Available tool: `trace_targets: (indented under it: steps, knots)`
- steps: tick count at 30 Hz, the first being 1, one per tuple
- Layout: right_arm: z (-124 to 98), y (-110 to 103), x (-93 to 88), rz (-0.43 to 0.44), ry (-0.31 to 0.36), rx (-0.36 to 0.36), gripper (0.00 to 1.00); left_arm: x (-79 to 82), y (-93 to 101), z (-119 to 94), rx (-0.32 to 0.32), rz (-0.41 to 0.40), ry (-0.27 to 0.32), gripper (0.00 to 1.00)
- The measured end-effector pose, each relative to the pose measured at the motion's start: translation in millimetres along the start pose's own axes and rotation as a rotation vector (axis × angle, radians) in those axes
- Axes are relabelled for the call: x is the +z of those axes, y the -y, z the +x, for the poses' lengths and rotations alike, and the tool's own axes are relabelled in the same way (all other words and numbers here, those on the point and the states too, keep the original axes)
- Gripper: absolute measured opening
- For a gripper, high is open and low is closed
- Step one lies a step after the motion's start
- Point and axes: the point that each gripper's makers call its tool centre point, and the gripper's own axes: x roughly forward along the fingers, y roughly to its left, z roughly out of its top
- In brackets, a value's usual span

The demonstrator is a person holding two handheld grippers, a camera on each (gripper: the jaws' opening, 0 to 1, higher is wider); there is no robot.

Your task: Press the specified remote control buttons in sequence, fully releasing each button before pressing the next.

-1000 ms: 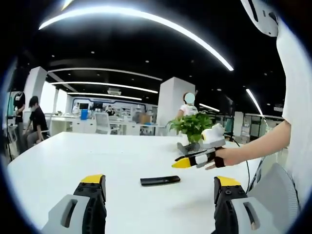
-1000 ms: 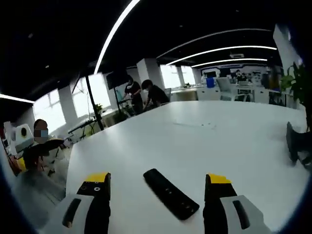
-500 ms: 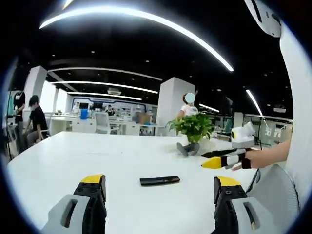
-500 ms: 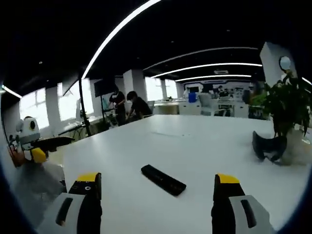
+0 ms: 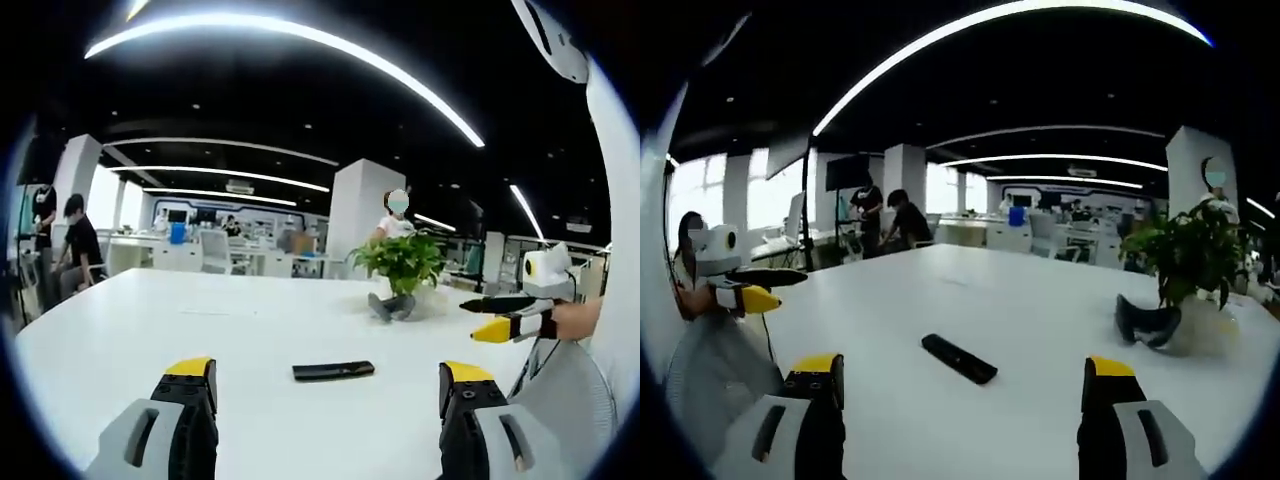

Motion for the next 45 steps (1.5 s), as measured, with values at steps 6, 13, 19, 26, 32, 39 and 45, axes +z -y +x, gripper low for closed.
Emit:
trace_targets:
  steps: [6, 13, 19, 26, 32, 39, 45]
  knots:
    - [-8.5, 6.4, -8.9, 0.016, -0.011, -0.018, 0.96, -0.7, -3.4, -0.7, 0.019, -0.009, -0.003, 0.96]
    - [-9.3, 2.3, -2.5, 0.014, 0.009, -0.004, 0.94, -1.9, -1.4, -0.4, 0.007, -0.007, -0.012, 0.96]
    - [-11.3, 5.8, -3.1, 0.02, 0.005, -0.023, 0.92, -1.8, -1.7, -0.6, 0.01, -0.005, -0.011, 0.96]
    - [-12.7, 6.6, -3.5, 0.027, 0.001, -0.026, 0.91, -2.5, -1.0, -0.5, 0.008, 0.0, -0.016, 0.95]
    - [-12.3, 4.0, -4.3, 0.017, -0.007, -0.015, 0.89, -3.2, -0.3, -0.4, 0.005, 0.001, -0.019, 0.95]
    - [-12.6, 5.3, -4.8, 0.021, -0.009, -0.019, 0.89, -3.0, 0.2, -0.4, 0.002, 0.001, -0.019, 0.95]
    - [-12.8, 5.7, -5.6, 0.026, -0.01, -0.017, 0.88, -2.6, -0.2, -0.6, 0.005, 0.004, -0.018, 0.94]
